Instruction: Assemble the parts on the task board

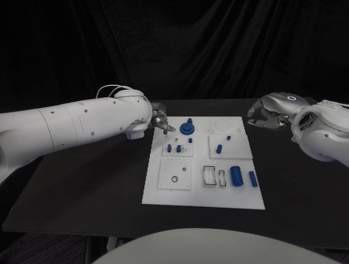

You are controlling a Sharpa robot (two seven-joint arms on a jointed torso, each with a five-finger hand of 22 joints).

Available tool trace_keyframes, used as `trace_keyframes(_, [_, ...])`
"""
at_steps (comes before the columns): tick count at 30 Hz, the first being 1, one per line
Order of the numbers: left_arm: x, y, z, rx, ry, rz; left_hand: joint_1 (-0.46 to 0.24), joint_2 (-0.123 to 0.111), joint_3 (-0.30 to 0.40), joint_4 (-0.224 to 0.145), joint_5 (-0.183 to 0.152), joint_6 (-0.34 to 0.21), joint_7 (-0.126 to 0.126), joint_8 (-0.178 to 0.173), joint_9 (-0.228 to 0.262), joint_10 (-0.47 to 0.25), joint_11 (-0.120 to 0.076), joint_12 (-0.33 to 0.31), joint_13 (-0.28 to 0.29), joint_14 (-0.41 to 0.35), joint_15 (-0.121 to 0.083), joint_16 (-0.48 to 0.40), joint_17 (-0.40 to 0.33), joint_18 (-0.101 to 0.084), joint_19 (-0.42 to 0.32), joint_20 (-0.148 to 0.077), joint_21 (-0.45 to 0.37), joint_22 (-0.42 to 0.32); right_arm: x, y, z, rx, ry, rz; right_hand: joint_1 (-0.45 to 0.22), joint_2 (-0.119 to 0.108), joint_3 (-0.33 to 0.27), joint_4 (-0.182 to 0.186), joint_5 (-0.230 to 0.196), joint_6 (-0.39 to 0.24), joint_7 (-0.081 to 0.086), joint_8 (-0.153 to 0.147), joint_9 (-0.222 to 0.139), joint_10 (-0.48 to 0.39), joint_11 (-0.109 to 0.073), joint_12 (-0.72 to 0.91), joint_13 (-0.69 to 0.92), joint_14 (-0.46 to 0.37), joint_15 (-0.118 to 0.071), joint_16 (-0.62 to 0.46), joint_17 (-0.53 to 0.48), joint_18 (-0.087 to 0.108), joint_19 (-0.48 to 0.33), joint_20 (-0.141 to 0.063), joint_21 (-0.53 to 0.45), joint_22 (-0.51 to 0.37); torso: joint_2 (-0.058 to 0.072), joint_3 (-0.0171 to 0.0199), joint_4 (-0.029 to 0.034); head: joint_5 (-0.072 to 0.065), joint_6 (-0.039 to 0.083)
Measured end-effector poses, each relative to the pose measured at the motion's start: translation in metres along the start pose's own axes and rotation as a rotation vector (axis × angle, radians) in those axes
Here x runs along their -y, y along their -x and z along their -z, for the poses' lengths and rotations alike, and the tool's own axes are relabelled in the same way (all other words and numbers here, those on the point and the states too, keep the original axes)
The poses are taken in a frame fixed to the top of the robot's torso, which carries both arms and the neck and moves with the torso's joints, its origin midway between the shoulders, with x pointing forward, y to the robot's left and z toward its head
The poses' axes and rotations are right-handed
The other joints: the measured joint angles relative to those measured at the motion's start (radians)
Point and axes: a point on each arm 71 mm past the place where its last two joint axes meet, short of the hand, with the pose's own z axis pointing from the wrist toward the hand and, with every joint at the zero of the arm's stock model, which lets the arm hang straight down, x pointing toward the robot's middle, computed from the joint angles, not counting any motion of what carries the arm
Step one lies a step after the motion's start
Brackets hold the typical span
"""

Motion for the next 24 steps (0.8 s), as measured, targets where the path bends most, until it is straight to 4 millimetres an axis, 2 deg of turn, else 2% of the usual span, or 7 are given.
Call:
trace_keyframes(5, [0.007, -0.003, -0.008, -0.103, 0.029, -0.02, 0.0, 0.0, 0.0, 0.0, 0.0, 0.0, 0.0, -0.002, -0.009, 0.0, 0.0, 0.0, 0.0, 0.0, 0.0, 0.0, 0.0, 0.0, 0.0, 0.0, 0.0, 0.0, -0.002, 0.0, -0.001, 0.0, 0.003, 0.0, 0.0, 0.0, 0.0, 0.0, 0.0, 0.0, 0.0, 0.0, 0.0, 0.0, 0.0, 0.0, 0.0, 0.0, 0.0, 0.0, 0.0, 0.0, 0.0, 0.0, 0.0, 0.0, 0.001, -0.0002, -0.0012, -0.001, 0.0])
trace_keyframes(11, [0.011, -0.005, -0.013, -0.18, 0.065, -0.039, -0.003, -0.003, 0.004, 0.004, 0.0, 0.004, 0.004, -0.012, -0.035, 0.0, 0.0, 0.0, 0.0, 0.0, 0.0, 0.0, 0.0, 0.0, 0.0, 0.0, 0.0, 0.0, -0.003, 0.0, -0.001, -0.001, 0.006, 0.0, 0.0, 0.0, 0.0, 0.0, 0.0, 0.0, 0.0, 0.0, 0.0, 0.0, 0.0, 0.0, 0.0, 0.0, 0.0, 0.0, 0.0, 0.0, 0.0, 0.0, 0.0, 0.0, 0.002, -0.0035, -0.0018, 0.002, 0.0])
trace_keyframes(17, [0.012, -0.007, -0.016, -0.217, 0.085, -0.046, -0.009, -0.009, 0.001, 0.018, -0.047, 0.018, 0.003, -0.017, -0.056, 0.0, 0.0, 0.0, 0.0, 0.0, 0.0, 0.0, 0.0, 0.0, 0.0, 0.0, 0.0, 0.0, -0.003, 0.0, -0.002, -0.002, 0.006, 0.0, 0.0, 0.0, 0.0, 0.0, 0.0, 0.0, 0.0, 0.0, 0.0, 0.0, 0.0, 0.0, 0.0, 0.0, 0.0, 0.0, 0.0, 0.0, 0.0, 0.0, 0.0, 0.0, 0.002, -0.005, -0.0017, -0.001, 0.0])
trace_keyframes(19, [0.011, -0.008, -0.016, -0.226, 0.092, -0.046, -0.009, -0.009, 0.001, 0.024, -0.055, 0.022, 0.007, -0.017, -0.057, 0.0, 0.0, 0.0, 0.0, 0.0, 0.0, 0.0, 0.0, 0.0, 0.0, 0.0, 0.0, 0.0, -0.003, 0.0, -0.002, -0.002, 0.006, 0.0, 0.0, 0.0, 0.0, 0.0, 0.0, 0.0, 0.0, 0.0, 0.0, 0.0, 0.0, 0.0, 0.0, 0.0, 0.0, 0.0, 0.0, 0.0, 0.0, 0.0, 0.0, 0.0, 0.002, -0.0058, -0.0031, 0.0, 0.0])
trace_keyframes(24, [0.009, -0.01, -0.017, -0.237, 0.109, -0.044, -0.009, -0.009, 0.001, 0.024, -0.057, 0.038, -0.002, -0.009, -0.054, 0.0, 0.0, 0.0, 0.0, 0.0, 0.0, 0.0, 0.0, 0.0, 0.0, 0.0, 0.0, 0.0, -0.003, 0.0, -0.001, -0.004, 0.006, 0.001, 0.0, 0.0, 0.0, 0.0, 0.0, 0.0, 0.0, 0.0, 0.0, 0.0, 0.0, 0.0, 0.0, 0.0, 0.0, 0.0, 0.0, 0.0, 0.0, 0.0, 0.0, 0.0, 0.003, -0.007, -0.0075, 0.006, 0.0])
